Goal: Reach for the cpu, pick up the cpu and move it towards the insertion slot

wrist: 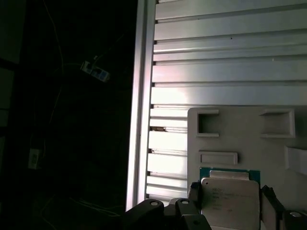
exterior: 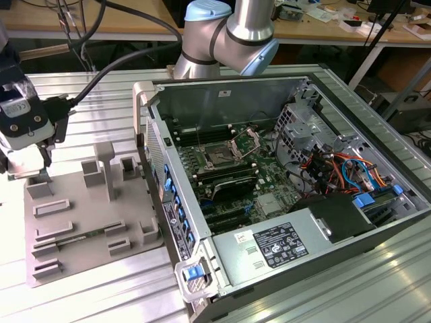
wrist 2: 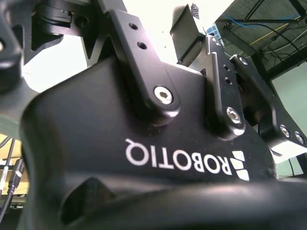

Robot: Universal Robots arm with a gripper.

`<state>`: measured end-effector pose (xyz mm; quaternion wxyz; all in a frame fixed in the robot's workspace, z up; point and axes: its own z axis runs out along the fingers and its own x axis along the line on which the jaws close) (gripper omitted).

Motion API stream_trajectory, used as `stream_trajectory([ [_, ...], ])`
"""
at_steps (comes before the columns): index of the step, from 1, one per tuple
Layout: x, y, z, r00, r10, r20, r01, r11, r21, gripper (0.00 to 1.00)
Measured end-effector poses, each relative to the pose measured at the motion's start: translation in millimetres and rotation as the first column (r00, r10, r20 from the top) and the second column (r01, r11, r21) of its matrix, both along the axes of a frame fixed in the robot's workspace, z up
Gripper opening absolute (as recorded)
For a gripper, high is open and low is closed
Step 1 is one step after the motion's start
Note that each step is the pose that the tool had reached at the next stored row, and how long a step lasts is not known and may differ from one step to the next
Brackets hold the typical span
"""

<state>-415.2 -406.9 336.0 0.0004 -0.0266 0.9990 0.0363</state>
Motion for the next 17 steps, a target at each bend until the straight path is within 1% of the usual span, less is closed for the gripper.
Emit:
stream_trajectory([
  [14,0.0,0.0,2.4,1.0,0.0,0.0001,0.0,1.0,0.0053,0.55],
  [17,0.0,0.0,3.2,1.0,0.0,0.0001,0.0,1.0,0.0075,0.55],
])
